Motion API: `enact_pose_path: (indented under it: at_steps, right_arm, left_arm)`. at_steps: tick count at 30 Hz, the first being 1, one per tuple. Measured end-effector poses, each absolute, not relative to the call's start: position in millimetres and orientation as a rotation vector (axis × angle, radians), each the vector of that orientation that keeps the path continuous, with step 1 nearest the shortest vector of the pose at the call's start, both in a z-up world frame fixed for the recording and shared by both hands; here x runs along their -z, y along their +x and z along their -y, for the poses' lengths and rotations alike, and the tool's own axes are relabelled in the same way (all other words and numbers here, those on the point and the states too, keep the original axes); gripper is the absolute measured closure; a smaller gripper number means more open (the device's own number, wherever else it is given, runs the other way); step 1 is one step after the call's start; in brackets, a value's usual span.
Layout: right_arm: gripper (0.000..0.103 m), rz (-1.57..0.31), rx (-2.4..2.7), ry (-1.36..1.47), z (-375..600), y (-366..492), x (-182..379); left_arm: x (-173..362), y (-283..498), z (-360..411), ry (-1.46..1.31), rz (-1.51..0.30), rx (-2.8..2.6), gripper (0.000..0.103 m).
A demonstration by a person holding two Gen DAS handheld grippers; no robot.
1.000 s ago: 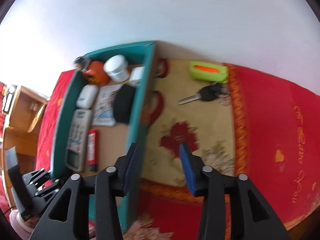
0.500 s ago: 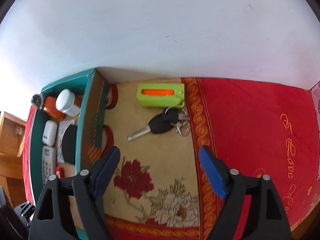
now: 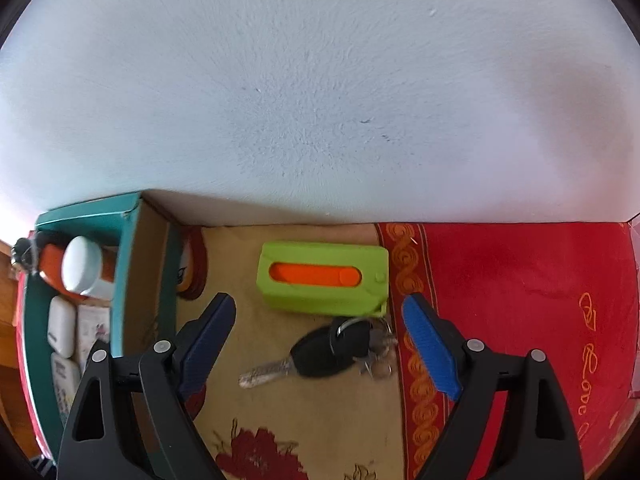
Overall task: Organize objects
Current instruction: 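Move the right gripper to the lime-green case and grasp it, then lift the lime-green case and carry it toward the tray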
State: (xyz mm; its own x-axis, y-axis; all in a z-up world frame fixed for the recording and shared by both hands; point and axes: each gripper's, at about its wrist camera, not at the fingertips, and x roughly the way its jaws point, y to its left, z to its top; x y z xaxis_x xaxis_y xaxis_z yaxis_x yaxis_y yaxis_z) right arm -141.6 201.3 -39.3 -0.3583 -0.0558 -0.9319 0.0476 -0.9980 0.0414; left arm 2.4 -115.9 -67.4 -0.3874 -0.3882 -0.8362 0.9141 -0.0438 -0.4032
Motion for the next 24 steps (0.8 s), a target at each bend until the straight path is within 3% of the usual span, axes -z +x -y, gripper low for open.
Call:
enact_pose_path:
  at_steps: [13,17,24]
  right_arm:
    - [0.017,-0.051,2.530,1.796,-192.7,-161.7,53.3]
    - [0.031,-0.038,2.560,1.799,-193.7,-163.9,50.1]
    - [0.031,0.004,2.561,1.785,-199.7,-162.3,40.1]
  left_arm:
    - [75.4,5.9,120.2,0.637,-1.203,1.617,0.089]
    - [75.8,4.6,120.6,0.637,-1.204,1.616,0.089]
    - [75.2,4.1,121.6,0.636,-1.205,1.613,0.089]
